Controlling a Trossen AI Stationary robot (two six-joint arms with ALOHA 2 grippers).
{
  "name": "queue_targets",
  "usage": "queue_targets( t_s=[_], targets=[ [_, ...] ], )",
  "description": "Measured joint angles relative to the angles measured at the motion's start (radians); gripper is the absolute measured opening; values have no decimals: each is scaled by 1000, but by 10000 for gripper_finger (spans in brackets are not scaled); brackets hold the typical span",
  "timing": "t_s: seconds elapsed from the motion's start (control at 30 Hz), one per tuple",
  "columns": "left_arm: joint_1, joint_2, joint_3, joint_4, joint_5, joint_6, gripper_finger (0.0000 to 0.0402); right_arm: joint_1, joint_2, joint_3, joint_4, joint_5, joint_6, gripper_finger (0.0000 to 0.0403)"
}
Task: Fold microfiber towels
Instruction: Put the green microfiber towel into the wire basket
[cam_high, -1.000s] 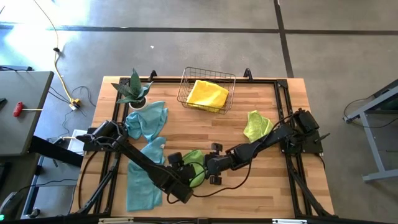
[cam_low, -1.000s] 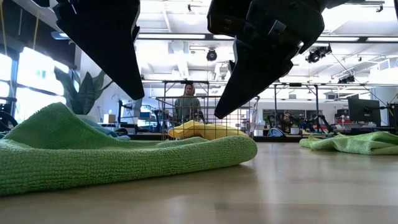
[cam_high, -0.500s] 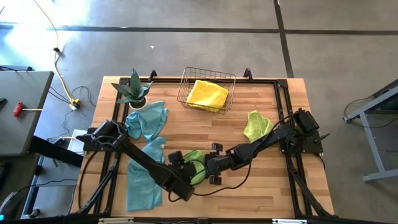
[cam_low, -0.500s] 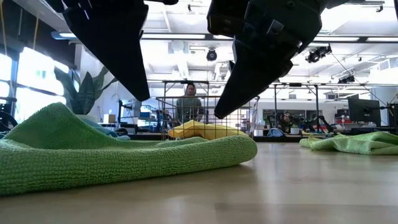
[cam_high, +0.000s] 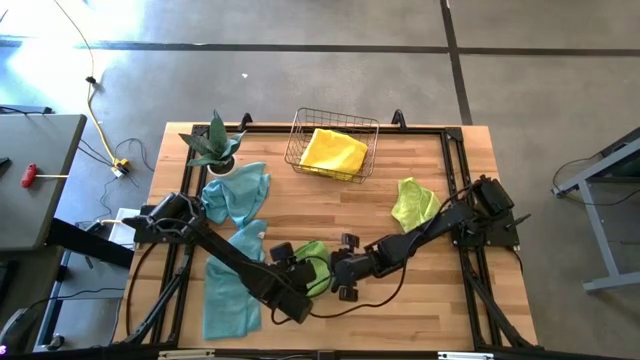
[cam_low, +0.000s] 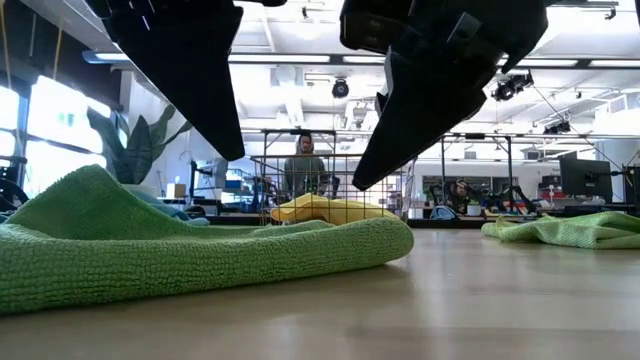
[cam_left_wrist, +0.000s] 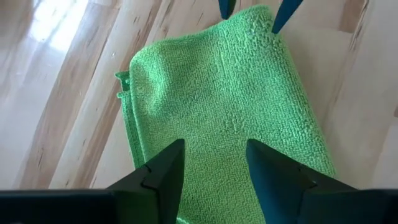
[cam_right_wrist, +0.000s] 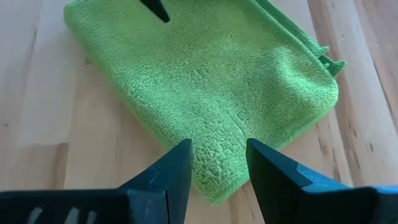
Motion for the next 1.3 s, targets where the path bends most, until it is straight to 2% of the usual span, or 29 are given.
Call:
queue_targets(
  t_s=[0.2,0.37,0.6,0.93,1.1,1.3],
  targets=[
    [-39,0,0,71,-30,76,115,2,0,0,4,-6,-86,144],
    [-91,0,0,146,29,120,111,26,0,0,3,-60,-311,144],
    [-159,0,0,170,73,62,140,63,2,0,3,-50,-468,144],
    [-204,37,0,187,126,76,204,82,16,0,20,-2,-517,153],
    [-213,106,-2,183,119,127,223,91,50,0,23,25,-634,158],
    [-192,120,-1,183,20,115,229,74,55,0,27,90,-674,158]
  ],
)
